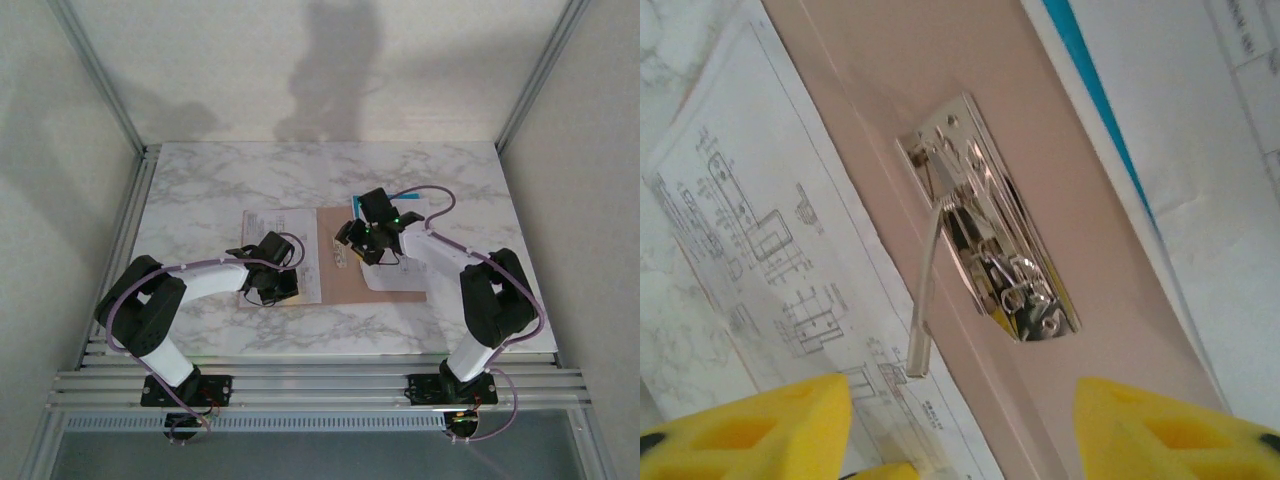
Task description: Put the files into the folder
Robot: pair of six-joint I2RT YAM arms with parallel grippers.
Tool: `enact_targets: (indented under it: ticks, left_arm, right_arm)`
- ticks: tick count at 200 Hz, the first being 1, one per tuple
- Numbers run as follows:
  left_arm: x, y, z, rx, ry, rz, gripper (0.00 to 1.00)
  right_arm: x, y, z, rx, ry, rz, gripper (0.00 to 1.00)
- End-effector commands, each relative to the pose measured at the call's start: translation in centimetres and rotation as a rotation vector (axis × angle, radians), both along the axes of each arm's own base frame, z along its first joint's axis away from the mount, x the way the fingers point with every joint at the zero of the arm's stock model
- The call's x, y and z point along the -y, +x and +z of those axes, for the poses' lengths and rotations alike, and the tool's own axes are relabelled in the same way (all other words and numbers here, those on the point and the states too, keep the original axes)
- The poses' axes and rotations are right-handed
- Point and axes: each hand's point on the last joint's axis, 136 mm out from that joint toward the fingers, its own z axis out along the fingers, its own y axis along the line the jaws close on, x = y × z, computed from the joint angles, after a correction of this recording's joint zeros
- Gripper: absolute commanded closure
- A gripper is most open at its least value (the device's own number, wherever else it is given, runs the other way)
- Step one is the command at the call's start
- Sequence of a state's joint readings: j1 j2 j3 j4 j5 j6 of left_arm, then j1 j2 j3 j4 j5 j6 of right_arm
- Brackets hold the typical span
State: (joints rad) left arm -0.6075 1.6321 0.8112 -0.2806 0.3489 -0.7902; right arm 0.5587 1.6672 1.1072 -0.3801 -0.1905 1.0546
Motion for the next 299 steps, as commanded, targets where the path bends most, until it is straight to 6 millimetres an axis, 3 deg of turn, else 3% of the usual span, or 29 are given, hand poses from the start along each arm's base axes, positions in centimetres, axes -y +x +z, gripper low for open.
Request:
enact_targets:
  ticks: [1,60,86,113,164,188,223,243,259,277,299]
  left_arm:
    - [-1.9,-2.1,-2.1,-0.085,0.086,0.017,1.0]
    - [-1.8,-1.9,-2.0,-0.08,0.089,0.011,1.0]
    - [-1.9,-2.0,-1.9,-0.08,0.088,0.013,1.0]
    - [-2.0,-2.0,-2.0,-0.08,0.092,0.013,1.0]
    - [-1.9,-1.9,-2.0,-0.078,0.093,0.01,1.0]
    - [-1.8,-1.7,-2.0,-0.077,0.096,0.008,1.0]
    - [-1.8,-1.4,-2.0,-0.077,0.104,0.01,1.0]
    - [-1.9,-1.0,-1.8,-0.07,0.112,0.013,1.0]
    - [-2.0,-0.3,-1.1,-0.051,0.111,0.025,0.99]
    - [-1.5,1.2,0.7,-0.008,0.103,0.029,0.87]
    - [-0.3,3.1,3.6,0.045,0.08,0.028,0.69]
  right_arm:
    - [-2.4,0.0,0.4,-0.015,0.102,0.006,0.37]
    - [-5.7,0.7,-1.1,-0.106,0.155,-0.011,0.36]
    - [-6.5,3.2,0.3,-0.051,0.147,-0.003,0.38]
    - [-6.4,5.9,0.5,-0.022,0.127,-0.018,0.42]
    - [-6.4,10.6,-1.4,-0.008,0.084,0.0,0.45]
    - [-7.0,12.5,0.0,0.045,0.098,0.027,0.45]
    - [-7.6,14.3,4.0,0.15,0.097,0.085,0.44]
    - [-6.3,14.4,6.6,0.216,0.08,0.074,0.43]
    - [-4.1,14.0,7.5,0.235,0.062,0.04,0.43]
    - [-0.6,12.9,7.8,0.24,0.055,-0.014,0.43]
    - [4.4,10.4,6.3,0.201,0.028,-0.072,0.44]
